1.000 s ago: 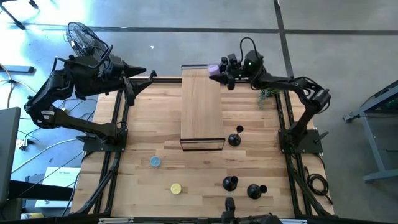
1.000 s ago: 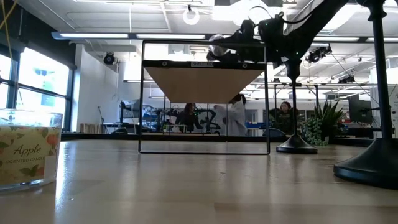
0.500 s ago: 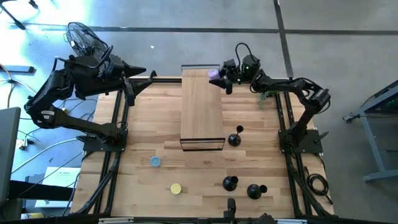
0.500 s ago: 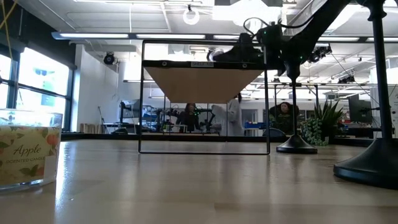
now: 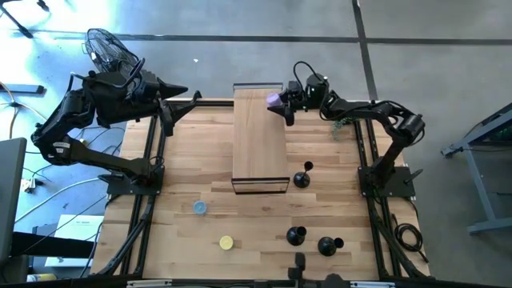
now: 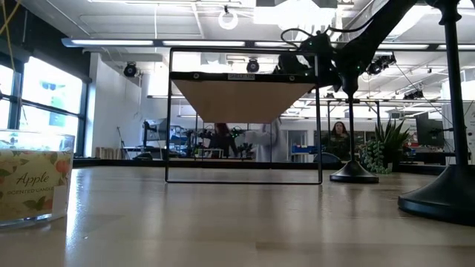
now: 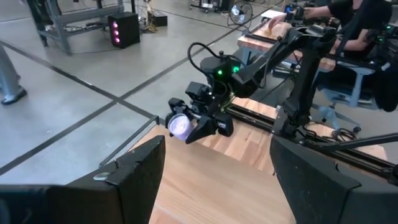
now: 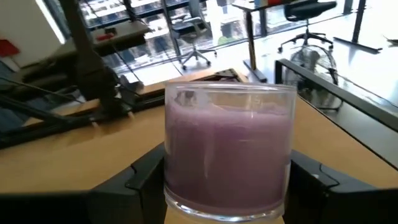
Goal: Pick & Place candle stick holders
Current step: Put the purple scented candle on the shelf
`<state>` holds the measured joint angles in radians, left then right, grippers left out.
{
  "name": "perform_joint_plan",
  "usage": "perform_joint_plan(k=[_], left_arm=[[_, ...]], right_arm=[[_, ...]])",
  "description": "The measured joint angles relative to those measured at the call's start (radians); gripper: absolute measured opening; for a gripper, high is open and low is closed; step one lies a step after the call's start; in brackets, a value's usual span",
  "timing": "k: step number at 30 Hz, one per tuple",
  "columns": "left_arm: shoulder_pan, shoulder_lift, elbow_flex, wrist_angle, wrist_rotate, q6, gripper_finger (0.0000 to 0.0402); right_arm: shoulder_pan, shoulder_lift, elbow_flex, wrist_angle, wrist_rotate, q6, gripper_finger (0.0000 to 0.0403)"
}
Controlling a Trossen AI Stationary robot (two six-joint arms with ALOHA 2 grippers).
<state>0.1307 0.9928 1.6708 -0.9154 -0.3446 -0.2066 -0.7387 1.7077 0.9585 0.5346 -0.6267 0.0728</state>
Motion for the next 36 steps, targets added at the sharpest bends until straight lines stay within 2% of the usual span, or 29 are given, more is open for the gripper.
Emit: perform_joint_plan(k=[3, 8, 36], left_arm=[[0.0, 0.0, 0.0, 0.0, -0.022, 0.0, 0.0286], [0.0, 0.0, 0.0, 0.0, -0.025, 0.0, 0.0286], [0.0, 0.015, 0.0, 0.003, -0.024, 0.0, 0.0286]], right_arm=[[0.0, 0.0, 0.0, -0.055, 0.05, -0.032, 0.0216], [0.002, 0.0, 0.0, -0.128, 0.058, -0.073, 0.0216], [0.046, 0.0, 0.002, -0.111, 0.154, -0.134, 0.0216]])
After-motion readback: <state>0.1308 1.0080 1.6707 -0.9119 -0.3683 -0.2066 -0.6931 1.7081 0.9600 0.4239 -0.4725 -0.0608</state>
